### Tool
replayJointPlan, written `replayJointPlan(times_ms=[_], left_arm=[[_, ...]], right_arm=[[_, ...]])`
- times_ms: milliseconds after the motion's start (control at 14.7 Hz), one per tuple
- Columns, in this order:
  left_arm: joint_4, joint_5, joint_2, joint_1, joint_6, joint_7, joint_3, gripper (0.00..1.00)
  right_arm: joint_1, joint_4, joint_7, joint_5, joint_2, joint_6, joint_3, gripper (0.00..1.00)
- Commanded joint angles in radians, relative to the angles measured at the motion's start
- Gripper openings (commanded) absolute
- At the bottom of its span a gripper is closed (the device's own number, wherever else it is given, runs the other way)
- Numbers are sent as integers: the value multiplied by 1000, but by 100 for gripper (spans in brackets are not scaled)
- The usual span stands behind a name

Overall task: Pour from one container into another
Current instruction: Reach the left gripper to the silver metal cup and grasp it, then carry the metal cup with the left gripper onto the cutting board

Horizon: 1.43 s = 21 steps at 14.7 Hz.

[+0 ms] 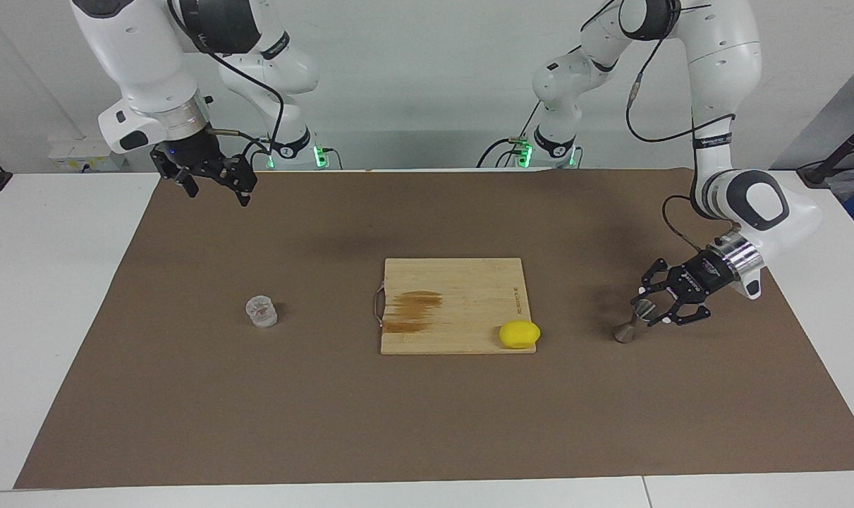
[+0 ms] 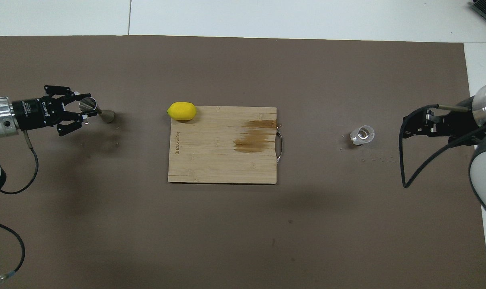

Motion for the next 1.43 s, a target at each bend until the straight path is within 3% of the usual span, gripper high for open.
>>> replayJointPlan(times_ms=[0, 340, 679, 1086, 1358], left_arm=[[50, -13, -14, -11, -70, -80, 8, 0], [124, -12, -58, -51, -69, -222, -71, 0], [115, -30, -102, -284, 50, -329, -81, 0], [90, -159, -79, -609, 501, -348, -81, 0], [69, -229, -40, -775, 791, -348, -81, 0]], right_arm=[[-8, -26, -21, 5, -25, 3, 6, 100], [-11, -25, -7, 5, -23, 15, 6, 100], [-22, -28, 87, 7, -17, 52, 4, 100], [-90, -39, 281, 16, 18, 74, 4, 100], [-117, -40, 468, 96, 57, 107, 3, 100]])
